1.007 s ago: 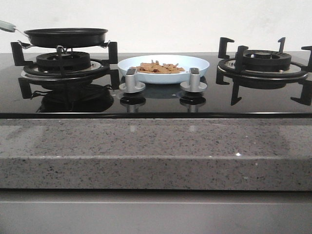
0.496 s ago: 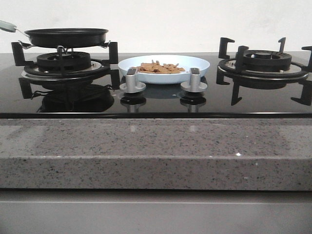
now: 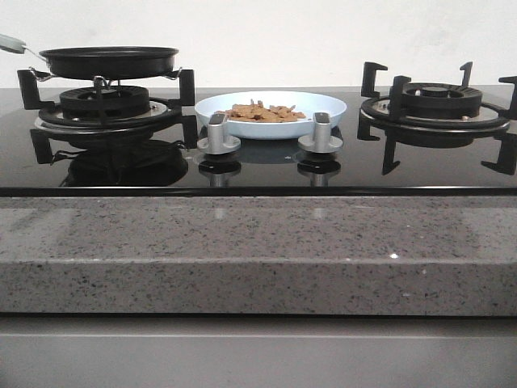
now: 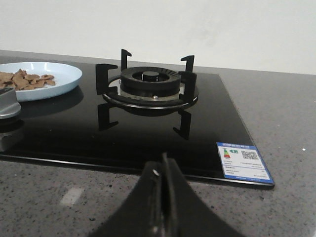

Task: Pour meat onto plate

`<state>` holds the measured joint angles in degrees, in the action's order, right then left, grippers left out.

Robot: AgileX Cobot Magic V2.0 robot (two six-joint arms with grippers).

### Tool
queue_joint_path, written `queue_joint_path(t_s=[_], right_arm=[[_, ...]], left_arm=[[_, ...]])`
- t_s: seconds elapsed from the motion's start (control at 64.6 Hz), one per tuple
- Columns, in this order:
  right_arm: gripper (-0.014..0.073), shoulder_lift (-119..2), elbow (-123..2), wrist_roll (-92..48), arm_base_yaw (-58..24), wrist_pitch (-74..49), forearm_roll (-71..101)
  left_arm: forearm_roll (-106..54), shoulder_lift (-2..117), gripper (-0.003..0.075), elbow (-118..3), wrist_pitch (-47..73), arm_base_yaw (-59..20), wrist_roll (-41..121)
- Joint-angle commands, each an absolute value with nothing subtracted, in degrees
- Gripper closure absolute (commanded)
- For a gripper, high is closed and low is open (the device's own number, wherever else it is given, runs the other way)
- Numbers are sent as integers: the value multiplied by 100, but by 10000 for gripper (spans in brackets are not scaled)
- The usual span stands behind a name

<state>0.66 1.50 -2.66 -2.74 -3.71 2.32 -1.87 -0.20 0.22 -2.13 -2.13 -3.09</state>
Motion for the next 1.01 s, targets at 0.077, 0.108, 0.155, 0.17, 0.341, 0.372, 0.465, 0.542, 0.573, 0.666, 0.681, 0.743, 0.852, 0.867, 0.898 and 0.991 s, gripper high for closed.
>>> queue_joint_path(t_s=[0.077,0.108,0.155,0.17,0.341,0.372,0.465,0.542,0.573,0.666,0.681,0.743,0.852,0.867,0.898,0.991], right_arm=[[662,158,124,-151,-215,-44,144],[662,158,124,-90,-179,-44,144],[662,158,124,0,-130,-74,144],[662,158,124,54,-113,-74,144],[662,158,124,78,-63,-79,138],[662,158,124,78,-63,-50,138],[662,158,124,78,-63,212,143],[662,158,124,78,-50,484,137],[662,158,124,78,-50,554,137],[662,158,124,78,-50,634,137],[662,158,124,78,-50,634,137],[662,158,124,78,-50,620,137],[662,158,124,78,-50,620,137],[662,158,124,78,-50,620,137],[662,158,124,78,-50,620,137],[662,158,124,78,-50,620,137]], left_arm=[[-233,-112,741,54,-686,-210,-313],[-233,-112,741,54,-686,-210,-313],[-233,-112,741,54,-686,-210,-313],[-233,-112,741,54,-686,-210,-313],[-233,-112,741,54,-686,-210,-313],[-233,-112,741,54,-686,-210,-313],[-233,-112,741,54,-686,-210,-313],[-233,-112,741,54,-686,-210,-313],[-233,-112,741,54,-686,-210,-313],[-233,-112,741,54,-686,-210,-313],[-233,-112,741,54,-686,-210,-313],[-233,-112,741,54,-686,-210,-313],[-233,-112,741,54,-686,-210,-313],[-233,-112,741,54,-686,-210,-313],[-233,-112,741,54,-686,-210,-313],[-233,-112,741,54,-686,-210,-313]])
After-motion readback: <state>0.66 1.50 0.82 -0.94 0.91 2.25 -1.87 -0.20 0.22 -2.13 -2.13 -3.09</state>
